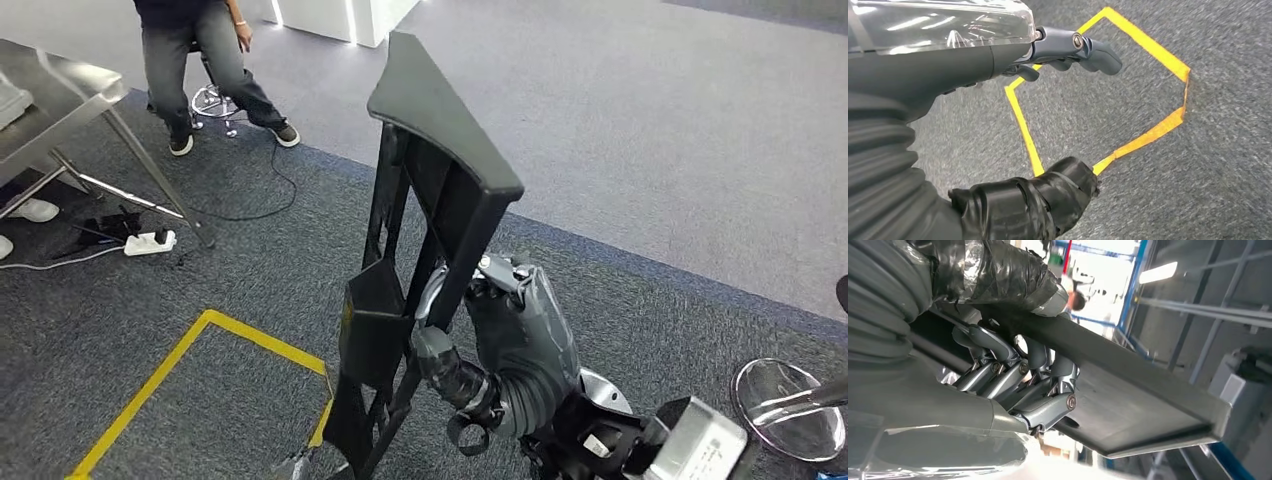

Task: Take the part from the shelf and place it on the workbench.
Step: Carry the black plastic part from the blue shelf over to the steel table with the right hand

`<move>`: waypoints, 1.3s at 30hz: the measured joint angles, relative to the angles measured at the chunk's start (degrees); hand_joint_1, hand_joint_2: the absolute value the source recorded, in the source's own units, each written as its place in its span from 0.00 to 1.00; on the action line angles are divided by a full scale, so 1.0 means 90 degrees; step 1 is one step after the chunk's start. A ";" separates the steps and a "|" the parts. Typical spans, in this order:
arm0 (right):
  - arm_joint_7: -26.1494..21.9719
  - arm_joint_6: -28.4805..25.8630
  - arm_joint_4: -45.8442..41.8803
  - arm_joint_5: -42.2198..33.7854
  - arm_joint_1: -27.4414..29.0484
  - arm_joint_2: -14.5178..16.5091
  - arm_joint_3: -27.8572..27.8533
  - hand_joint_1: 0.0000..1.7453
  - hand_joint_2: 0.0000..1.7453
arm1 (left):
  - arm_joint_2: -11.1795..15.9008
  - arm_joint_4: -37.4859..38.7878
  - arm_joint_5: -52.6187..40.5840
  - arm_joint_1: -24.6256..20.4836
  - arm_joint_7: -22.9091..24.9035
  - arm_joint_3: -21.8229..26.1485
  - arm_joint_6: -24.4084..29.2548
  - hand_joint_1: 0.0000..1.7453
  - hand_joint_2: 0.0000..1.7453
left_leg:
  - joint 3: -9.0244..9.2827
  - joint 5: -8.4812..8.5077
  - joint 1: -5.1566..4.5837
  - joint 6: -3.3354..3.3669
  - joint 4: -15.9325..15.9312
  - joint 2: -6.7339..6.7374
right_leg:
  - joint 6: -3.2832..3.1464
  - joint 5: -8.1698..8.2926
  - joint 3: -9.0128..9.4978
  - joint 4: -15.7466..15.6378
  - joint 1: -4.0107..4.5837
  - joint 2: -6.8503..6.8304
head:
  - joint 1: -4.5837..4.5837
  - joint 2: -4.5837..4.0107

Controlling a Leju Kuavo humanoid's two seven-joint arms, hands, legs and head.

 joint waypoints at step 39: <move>-0.0290 -0.0006 -0.0380 -0.0388 0.0399 -0.0008 -0.0270 0.99 1.00 | -0.0056 0.0007 0.0423 0.0030 0.0189 -0.0208 -0.0018 0.00 1.00 | 0.0097 -0.0116 0.0043 0.0103 0.0058 -0.0792 | -0.0010 0.0172 -0.0676 0.0641 -0.0006 0.0890 | 0.0154 0.0000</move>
